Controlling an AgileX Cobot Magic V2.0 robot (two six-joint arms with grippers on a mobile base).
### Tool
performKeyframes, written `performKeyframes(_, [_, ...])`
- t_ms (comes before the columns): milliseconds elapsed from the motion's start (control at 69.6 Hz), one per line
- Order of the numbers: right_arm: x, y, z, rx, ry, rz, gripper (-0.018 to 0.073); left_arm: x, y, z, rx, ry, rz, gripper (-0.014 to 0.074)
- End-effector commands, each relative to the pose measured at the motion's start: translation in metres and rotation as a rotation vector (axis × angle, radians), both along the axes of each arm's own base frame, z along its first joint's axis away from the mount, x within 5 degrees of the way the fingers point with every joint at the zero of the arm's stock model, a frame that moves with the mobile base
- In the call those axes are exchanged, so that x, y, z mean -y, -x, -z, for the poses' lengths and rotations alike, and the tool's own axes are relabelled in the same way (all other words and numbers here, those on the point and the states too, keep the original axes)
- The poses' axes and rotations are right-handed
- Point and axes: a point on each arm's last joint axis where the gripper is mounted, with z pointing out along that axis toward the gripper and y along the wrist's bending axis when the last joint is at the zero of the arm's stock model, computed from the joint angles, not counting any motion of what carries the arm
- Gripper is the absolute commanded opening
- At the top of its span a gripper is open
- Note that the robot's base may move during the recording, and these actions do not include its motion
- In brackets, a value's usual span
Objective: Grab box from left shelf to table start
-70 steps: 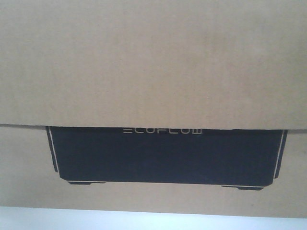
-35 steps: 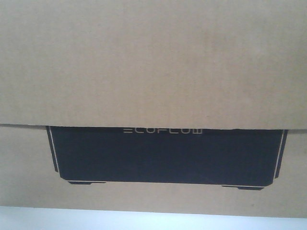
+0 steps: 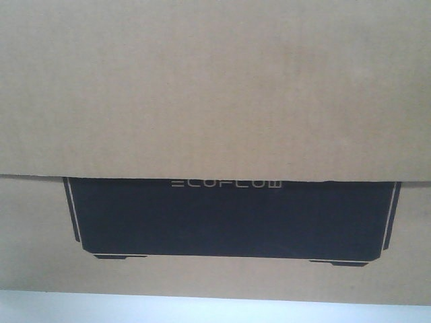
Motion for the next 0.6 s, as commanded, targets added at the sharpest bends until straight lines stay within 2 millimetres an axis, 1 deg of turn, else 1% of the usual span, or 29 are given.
performKeyframes(0, [0.003, -0.006, -0.001, 0.094, 0.025, 0.071, 0.0057, 0.000, 0.001, -0.009, 0.102, 0.014, -0.002, -0.0097])
performKeyframes(144, [0.005, -0.019, 0.035, 0.083, -0.019, 0.143, 0.0057, 0.000, 0.001, -0.009, 0.102, 0.014, -0.002, -0.0097])
performKeyframes(187, [0.006, -0.021, 0.044, 0.111, -0.034, 0.150, 0.0057, 0.000, 0.001, -0.009, 0.102, 0.014, -0.002, -0.0097])
performKeyframes(230, [0.006, -0.023, 0.058, 0.138, -0.055, 0.151, 0.0057, 0.000, 0.001, -0.009, 0.102, 0.014, -0.002, -0.0097])
performKeyframes(273, [0.007, -0.024, 0.065, 0.171, -0.078, 0.153, 0.0057, 0.000, 0.001, -0.009, 0.102, 0.014, -0.002, -0.0097])
performKeyframes(316, [0.006, -0.024, 0.065, 0.139, -0.092, 0.150, 0.0057, 0.000, 0.001, -0.010, 0.104, 0.014, -0.002, -0.0097])
performKeyframes(589, [0.006, -0.024, 0.066, 0.144, -0.092, 0.149, 0.0057, 0.000, 0.001, -0.010, 0.104, 0.014, -0.002, -0.0101])
